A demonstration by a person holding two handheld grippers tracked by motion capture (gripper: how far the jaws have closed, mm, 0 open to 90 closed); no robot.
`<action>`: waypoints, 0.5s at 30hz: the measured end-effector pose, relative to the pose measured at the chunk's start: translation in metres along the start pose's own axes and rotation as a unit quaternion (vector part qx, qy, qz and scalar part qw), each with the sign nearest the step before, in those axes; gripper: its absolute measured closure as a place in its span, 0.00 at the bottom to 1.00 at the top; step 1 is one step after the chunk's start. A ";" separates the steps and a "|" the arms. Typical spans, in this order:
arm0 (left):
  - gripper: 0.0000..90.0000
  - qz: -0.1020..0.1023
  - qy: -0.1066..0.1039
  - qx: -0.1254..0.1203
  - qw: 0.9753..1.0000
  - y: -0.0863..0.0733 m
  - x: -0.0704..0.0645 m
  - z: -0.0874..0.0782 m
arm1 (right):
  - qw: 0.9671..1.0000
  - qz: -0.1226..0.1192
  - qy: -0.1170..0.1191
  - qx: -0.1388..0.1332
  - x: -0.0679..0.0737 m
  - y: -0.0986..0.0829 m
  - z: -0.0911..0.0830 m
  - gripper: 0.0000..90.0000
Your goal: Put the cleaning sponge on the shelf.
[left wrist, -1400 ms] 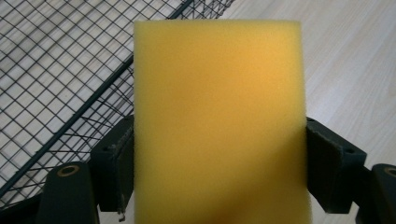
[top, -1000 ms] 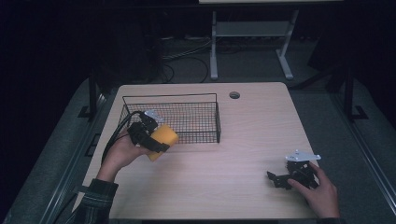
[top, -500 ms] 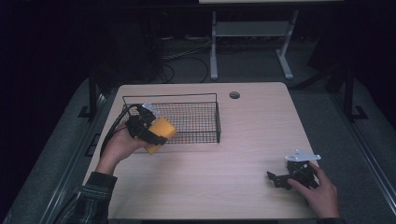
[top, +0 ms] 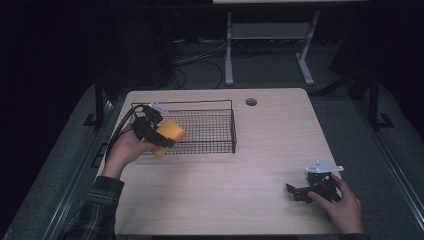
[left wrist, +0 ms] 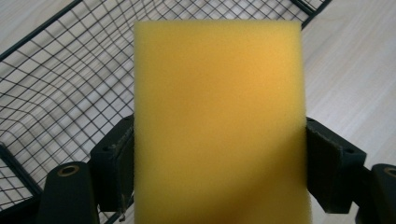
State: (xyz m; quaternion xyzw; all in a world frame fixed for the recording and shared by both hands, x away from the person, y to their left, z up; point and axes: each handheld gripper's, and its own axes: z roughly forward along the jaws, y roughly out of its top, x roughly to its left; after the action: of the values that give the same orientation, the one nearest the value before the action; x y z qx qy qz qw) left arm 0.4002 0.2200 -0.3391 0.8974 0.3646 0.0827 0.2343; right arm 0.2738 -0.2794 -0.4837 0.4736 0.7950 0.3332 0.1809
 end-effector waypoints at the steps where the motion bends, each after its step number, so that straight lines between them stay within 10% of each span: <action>1: 0.25 -0.006 0.001 -0.001 1.000 0.000 0.002 0.000 | 1.000 0.000 0.000 0.000 0.000 0.000 0.000 0.00; 15: 0.25 -0.037 0.017 -0.004 0.999 0.002 0.026 0.003 | 1.000 0.000 0.000 0.000 0.000 0.000 0.000 0.00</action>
State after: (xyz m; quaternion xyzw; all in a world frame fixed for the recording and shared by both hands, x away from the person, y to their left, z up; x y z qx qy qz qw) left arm 0.4210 0.2359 -0.3412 0.8808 0.4011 0.0908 0.2348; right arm 0.2738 -0.2794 -0.4836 0.4741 0.7949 0.3329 0.1806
